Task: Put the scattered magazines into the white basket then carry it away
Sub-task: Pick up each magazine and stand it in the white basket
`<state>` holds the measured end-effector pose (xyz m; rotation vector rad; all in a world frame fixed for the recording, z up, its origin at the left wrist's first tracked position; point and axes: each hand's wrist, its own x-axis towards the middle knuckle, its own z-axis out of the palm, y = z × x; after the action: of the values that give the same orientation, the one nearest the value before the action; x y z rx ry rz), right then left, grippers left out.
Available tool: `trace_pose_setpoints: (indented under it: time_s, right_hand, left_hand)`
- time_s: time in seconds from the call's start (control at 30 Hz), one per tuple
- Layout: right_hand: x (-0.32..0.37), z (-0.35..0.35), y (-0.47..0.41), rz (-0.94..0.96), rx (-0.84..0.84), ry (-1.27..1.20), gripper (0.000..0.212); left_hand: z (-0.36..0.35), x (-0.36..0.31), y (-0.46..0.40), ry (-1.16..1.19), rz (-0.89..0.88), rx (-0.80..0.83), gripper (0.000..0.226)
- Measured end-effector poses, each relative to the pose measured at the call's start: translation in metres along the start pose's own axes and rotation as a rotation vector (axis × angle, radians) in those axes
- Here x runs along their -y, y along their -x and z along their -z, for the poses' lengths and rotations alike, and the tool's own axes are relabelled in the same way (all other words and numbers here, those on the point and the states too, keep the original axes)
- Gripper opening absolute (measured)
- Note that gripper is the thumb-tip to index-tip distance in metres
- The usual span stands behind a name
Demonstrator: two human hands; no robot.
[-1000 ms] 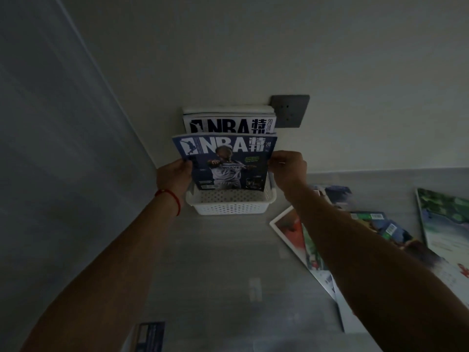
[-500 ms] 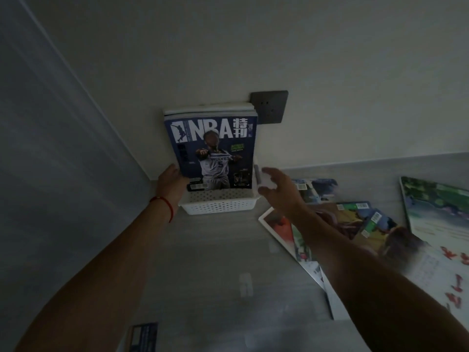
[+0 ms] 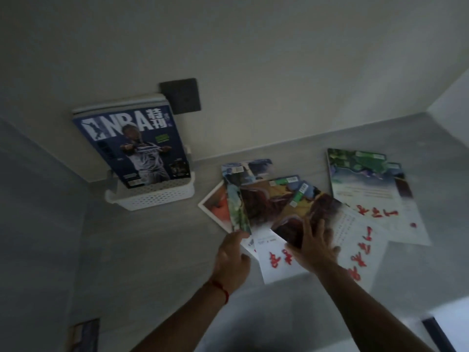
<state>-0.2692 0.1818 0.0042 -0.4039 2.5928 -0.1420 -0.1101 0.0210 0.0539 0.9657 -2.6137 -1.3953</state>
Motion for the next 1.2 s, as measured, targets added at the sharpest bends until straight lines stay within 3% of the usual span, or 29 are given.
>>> trace_pose_setpoints:
  time_s: [0.17, 0.3, 0.4, 0.47, 0.6, 0.77, 0.83, 0.93, 1.03, 1.2]
  right_hand:
    - [-0.002, -0.015, 0.022, 0.174, -0.077, 0.121, 0.1]
    - [-0.011, -0.028, 0.03, 0.51, -0.027, 0.083, 0.101]
    - [-0.026, -0.032, 0.032, 0.835, 0.057, 0.195, 0.091]
    - [-0.037, -0.032, 0.033, 0.936, 0.073, 0.219, 0.083]
    - [-0.058, -0.024, 0.038, 0.726, -0.056, -0.002, 0.05]
    - [-0.073, -0.014, 0.044, 0.474, -0.178, -0.32, 0.045]
    - [-0.071, -0.015, 0.045, 0.424, -0.192, -0.4, 0.038]
    - [-0.068, -0.012, 0.043, 0.335, -0.194, -0.467, 0.038]
    - [-0.063, -0.009, 0.04, 0.198, -0.209, -0.546, 0.044]
    - [-0.04, 0.005, 0.035, -0.018, -0.245, -0.943, 0.054]
  left_hand:
    - [-0.034, -0.01, 0.003, -0.123, -0.142, 0.031, 0.052]
    - [-0.043, -0.011, -0.008, -0.268, -0.279, 0.026, 0.05]
    - [-0.046, -0.009, -0.024, -0.411, -0.219, 0.083, 0.048]
    - [-0.047, -0.006, -0.033, -0.54, -0.152, 0.114, 0.051]
    - [-0.053, -0.002, -0.036, -0.579, 0.041, 0.198, 0.067]
    - [-0.067, -0.009, -0.033, -0.289, 0.196, -0.081, 0.058]
    - [-0.065, -0.011, -0.037, -0.181, 0.266, -0.09, 0.053]
    - [-0.059, -0.018, -0.035, -0.03, 0.259, -0.037, 0.035]
    - [-0.054, -0.025, -0.024, 0.035, 0.185, -0.007, 0.034]
    - [-0.028, -0.022, -0.008, 0.188, 0.049, -0.169, 0.02]
